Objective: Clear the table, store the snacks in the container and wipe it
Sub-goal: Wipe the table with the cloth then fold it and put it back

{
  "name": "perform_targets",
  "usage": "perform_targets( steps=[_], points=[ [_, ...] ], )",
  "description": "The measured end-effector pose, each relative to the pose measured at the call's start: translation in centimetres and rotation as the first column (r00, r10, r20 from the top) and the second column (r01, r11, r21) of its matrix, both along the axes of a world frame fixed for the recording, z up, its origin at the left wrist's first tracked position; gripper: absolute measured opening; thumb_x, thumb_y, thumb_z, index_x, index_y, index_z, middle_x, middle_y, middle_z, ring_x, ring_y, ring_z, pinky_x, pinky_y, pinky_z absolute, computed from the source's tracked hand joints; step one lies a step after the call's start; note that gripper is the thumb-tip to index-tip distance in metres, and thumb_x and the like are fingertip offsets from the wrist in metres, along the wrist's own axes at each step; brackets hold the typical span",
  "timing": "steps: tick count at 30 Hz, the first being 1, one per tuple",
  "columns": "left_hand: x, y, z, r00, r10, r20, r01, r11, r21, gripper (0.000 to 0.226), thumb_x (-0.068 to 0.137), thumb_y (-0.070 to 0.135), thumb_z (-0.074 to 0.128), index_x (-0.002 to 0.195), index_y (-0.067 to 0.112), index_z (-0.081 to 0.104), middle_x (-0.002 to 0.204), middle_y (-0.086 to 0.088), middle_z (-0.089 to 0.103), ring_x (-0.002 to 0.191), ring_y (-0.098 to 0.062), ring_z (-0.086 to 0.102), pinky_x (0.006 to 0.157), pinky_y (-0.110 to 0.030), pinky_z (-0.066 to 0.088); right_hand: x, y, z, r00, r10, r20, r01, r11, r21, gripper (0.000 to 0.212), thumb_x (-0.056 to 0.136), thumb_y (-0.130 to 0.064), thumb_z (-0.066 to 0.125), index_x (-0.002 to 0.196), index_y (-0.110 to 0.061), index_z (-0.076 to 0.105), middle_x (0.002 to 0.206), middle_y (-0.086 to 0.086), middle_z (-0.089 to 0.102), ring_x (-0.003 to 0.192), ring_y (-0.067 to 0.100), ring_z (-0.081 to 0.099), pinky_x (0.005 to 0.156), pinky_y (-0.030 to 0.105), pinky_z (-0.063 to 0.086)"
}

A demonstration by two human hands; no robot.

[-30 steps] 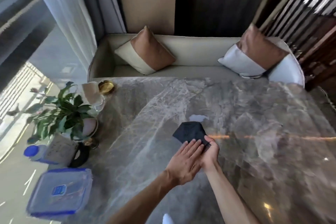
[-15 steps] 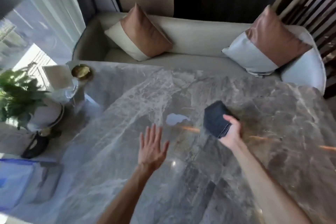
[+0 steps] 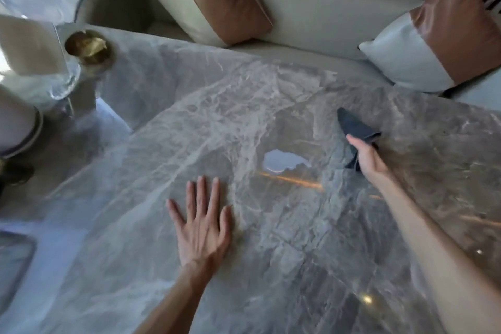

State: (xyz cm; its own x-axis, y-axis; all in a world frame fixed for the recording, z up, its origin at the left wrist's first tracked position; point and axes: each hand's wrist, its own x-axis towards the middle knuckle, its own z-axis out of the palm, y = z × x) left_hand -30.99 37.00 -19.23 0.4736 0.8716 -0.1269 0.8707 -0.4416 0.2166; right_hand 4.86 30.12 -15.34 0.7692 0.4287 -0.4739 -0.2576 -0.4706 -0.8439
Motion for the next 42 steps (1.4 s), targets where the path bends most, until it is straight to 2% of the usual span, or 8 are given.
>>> perform_targets(
  steps=[2, 9, 13, 16, 21, 29, 35, 42],
  points=[
    [-0.2, 0.1, 0.1, 0.999, 0.008, 0.039, -0.007, 1.0, -0.018, 0.062, 0.092, 0.044, 0.023, 0.151, 0.032, 0.007, 0.16, 0.004, 0.006, 0.149, -0.015, 0.0, 0.116, -0.06, -0.001, -2.0, 0.3, -0.9, 0.999, 0.021, -0.045, -0.024, 0.997, -0.068, 0.126, 0.049, -0.08, 0.07, 0.148, -0.016, 0.025, 0.151, 0.001, 0.033, 0.135, 0.016, 0.037, 0.111, 0.034, 0.033],
    [-0.3, 0.3, 0.0, 0.997, 0.012, 0.074, -0.007, 0.998, -0.055, 0.065, 0.091, 0.041, 0.027, 0.152, 0.026, 0.009, 0.16, 0.006, 0.008, 0.149, -0.014, 0.001, 0.116, -0.061, 0.001, -11.2, 4.0, -1.0, 0.942, 0.31, 0.128, -0.283, 0.939, -0.196, 0.078, 0.089, -0.063, 0.04, 0.151, -0.028, 0.009, 0.16, -0.006, -0.004, 0.146, 0.015, -0.013, 0.121, 0.041, -0.001],
    [-0.3, 0.3, 0.1, 0.999, 0.022, 0.043, -0.018, 0.997, -0.077, 0.065, 0.091, 0.042, 0.024, 0.152, 0.021, 0.012, 0.161, 0.004, 0.007, 0.149, -0.015, -0.001, 0.116, -0.062, 0.002, -16.3, 5.2, -2.1, 0.481, 0.797, 0.364, -0.523, 0.594, -0.611, 0.067, 0.087, -0.069, 0.007, 0.145, -0.04, -0.014, 0.157, -0.011, -0.019, 0.141, 0.011, -0.029, 0.116, 0.048, -0.018],
    [-0.4, 0.4, 0.2, 0.999, 0.021, 0.049, -0.017, 0.996, -0.084, 0.065, 0.092, 0.042, 0.023, 0.152, 0.021, 0.009, 0.161, 0.004, 0.005, 0.149, -0.016, -0.003, 0.116, -0.062, 0.002, -17.7, 4.6, -2.4, 0.378, 0.866, 0.328, -0.528, 0.492, -0.692, 0.067, 0.081, -0.077, 0.0, 0.142, -0.053, -0.013, 0.157, -0.005, -0.025, 0.14, 0.017, -0.035, 0.112, 0.054, -0.021],
    [-0.2, 0.3, 0.3, 0.997, 0.034, 0.073, -0.026, 0.995, -0.098, 0.066, 0.093, 0.04, 0.025, 0.152, 0.019, 0.003, 0.161, 0.004, 0.001, 0.149, -0.015, -0.005, 0.116, -0.062, 0.0, -18.7, 6.6, -2.2, 0.58, 0.698, 0.42, -0.318, 0.669, -0.672, 0.069, 0.079, -0.078, 0.002, 0.144, -0.053, 0.0, 0.162, 0.0, -0.006, 0.146, 0.032, -0.017, 0.112, 0.062, -0.012],
    [-0.4, 0.4, 0.1, 0.996, 0.039, 0.079, -0.031, 0.995, -0.094, 0.067, 0.092, 0.033, 0.03, 0.152, 0.017, 0.004, 0.161, 0.004, 0.003, 0.149, -0.015, -0.004, 0.116, -0.061, 0.003, -20.0, 3.7, -3.2, 0.3, 0.808, 0.508, -0.179, 0.57, -0.802, 0.061, 0.089, -0.068, 0.025, 0.144, -0.054, 0.003, 0.161, 0.002, 0.008, 0.146, 0.04, -0.003, 0.109, 0.07, 0.001],
    [-0.1, 0.6, 0.3, 0.997, 0.028, 0.072, -0.021, 0.995, -0.102, 0.073, 0.088, 0.032, 0.036, 0.152, 0.018, 0.002, 0.161, 0.004, 0.003, 0.149, -0.015, -0.004, 0.116, -0.062, 0.001, -12.9, 7.7, -3.7, 0.62, 0.616, 0.486, -0.027, 0.635, -0.772, 0.074, 0.084, -0.073, 0.004, 0.148, -0.039, -0.007, 0.162, -0.002, -0.002, 0.146, 0.035, -0.011, 0.107, 0.072, -0.001],
    [-0.3, 0.6, 0.7, 0.995, 0.036, 0.095, -0.025, 0.993, -0.116, 0.075, 0.085, 0.03, 0.038, 0.152, 0.015, 0.007, 0.161, 0.002, 0.011, 0.149, -0.013, 0.0, 0.116, -0.062, 0.002, -22.3, 4.1, -3.1, 0.165, 0.835, 0.524, -0.29, 0.549, -0.784, 0.057, 0.095, -0.057, 0.024, 0.148, -0.043, 0.009, 0.161, -0.005, 0.01, 0.148, 0.031, 0.002, 0.11, 0.067, 0.007]
  ],
)
